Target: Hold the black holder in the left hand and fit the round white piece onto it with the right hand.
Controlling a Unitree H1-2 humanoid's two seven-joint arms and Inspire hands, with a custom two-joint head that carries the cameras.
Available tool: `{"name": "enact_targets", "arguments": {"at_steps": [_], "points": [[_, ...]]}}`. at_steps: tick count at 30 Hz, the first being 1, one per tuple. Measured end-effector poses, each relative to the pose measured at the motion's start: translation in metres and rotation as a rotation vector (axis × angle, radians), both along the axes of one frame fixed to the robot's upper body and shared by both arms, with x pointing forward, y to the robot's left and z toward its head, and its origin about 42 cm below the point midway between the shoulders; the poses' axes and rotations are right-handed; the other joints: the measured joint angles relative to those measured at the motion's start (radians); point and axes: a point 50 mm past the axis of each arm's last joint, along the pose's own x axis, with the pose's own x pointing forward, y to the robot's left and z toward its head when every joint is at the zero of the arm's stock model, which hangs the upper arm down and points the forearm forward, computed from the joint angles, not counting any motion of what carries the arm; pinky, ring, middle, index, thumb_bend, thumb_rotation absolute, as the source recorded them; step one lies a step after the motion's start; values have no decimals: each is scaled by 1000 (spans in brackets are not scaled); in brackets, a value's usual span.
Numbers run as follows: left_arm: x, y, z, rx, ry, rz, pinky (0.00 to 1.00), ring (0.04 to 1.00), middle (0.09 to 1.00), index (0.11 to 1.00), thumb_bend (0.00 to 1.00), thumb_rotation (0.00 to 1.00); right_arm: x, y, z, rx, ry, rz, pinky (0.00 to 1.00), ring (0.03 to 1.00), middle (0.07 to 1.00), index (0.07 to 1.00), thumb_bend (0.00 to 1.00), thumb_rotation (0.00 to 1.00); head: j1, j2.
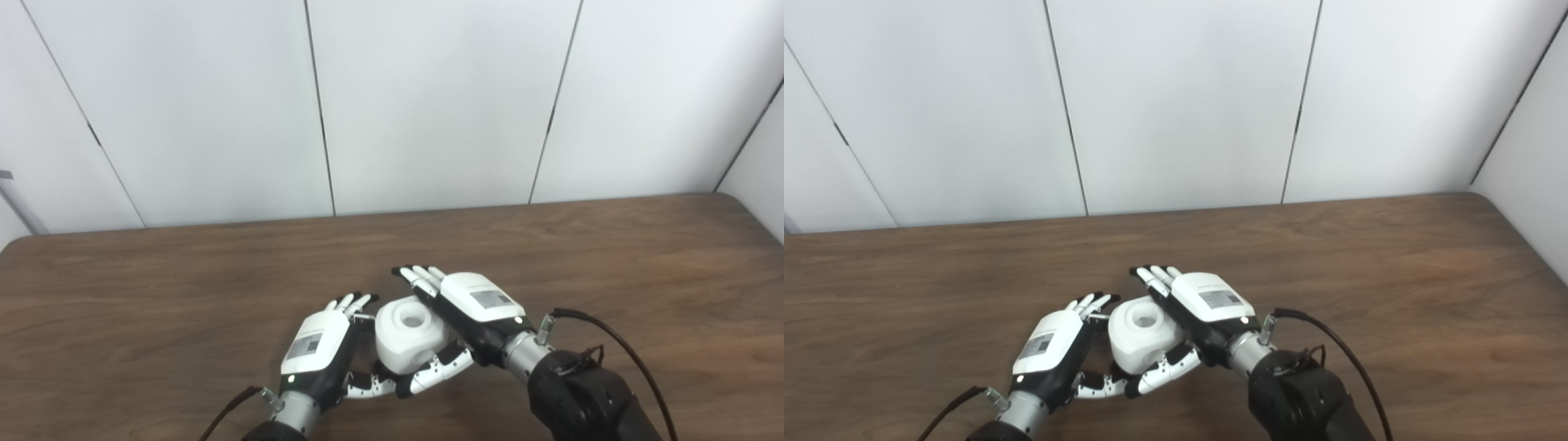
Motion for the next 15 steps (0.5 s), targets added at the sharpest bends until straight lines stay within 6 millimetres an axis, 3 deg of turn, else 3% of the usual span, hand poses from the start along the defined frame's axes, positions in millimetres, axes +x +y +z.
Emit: {"name": "enact_targets", "arguments": {"at_steps": [15], "points": [[0,0,0,-3,1,0,1000,981,932,482,517,50,1,-5,15,13,-38,-6,803,1000,1000,1000,1000,537,2,-5]]}}
